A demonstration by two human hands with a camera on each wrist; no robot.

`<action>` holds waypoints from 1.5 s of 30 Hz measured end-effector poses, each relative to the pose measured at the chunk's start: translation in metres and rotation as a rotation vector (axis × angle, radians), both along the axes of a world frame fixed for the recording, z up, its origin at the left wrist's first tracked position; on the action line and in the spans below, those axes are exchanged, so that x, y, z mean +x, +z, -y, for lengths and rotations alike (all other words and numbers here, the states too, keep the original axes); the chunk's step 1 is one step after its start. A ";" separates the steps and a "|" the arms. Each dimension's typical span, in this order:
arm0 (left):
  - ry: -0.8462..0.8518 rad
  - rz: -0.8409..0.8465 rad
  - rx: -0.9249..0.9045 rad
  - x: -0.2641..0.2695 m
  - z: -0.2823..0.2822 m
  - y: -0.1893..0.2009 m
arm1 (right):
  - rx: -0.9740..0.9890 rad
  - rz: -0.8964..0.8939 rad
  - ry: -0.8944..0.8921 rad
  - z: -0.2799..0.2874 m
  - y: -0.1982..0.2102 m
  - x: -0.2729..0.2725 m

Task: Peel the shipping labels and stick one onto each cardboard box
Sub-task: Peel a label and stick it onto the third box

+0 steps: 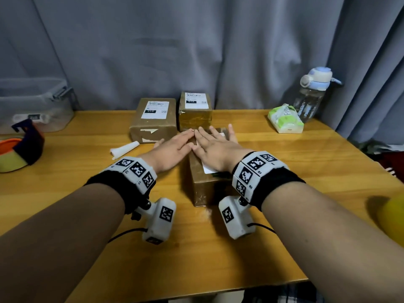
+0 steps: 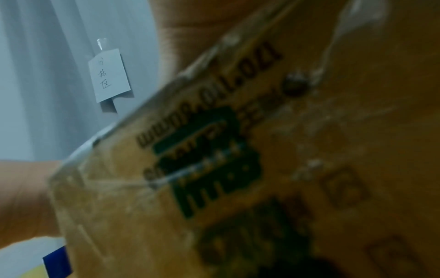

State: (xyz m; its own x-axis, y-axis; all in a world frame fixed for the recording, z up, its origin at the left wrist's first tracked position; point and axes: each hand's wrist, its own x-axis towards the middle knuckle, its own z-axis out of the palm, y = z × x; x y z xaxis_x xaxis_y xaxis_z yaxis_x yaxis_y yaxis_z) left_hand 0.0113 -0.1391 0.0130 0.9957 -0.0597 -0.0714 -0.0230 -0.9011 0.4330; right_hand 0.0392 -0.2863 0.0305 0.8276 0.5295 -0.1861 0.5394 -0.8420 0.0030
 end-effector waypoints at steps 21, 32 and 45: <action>-0.134 -0.156 0.262 -0.014 0.034 0.015 | 0.473 -0.381 -0.205 0.075 0.005 -0.019; -0.109 -0.266 0.424 -0.010 0.026 0.033 | 0.592 -0.245 -0.244 0.075 0.036 -0.025; -0.107 -0.142 0.170 -0.014 0.006 0.012 | 0.062 -0.042 -0.169 0.017 -0.004 0.006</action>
State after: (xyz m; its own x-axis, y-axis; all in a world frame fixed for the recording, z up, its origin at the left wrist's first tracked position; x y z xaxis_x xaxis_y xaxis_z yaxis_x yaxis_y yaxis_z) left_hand -0.0025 -0.1454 0.0245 0.9637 -0.1390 -0.2279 -0.0717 -0.9571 0.2808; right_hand 0.0452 -0.3029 0.0269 0.8979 0.3952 -0.1938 0.3888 -0.9185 -0.0717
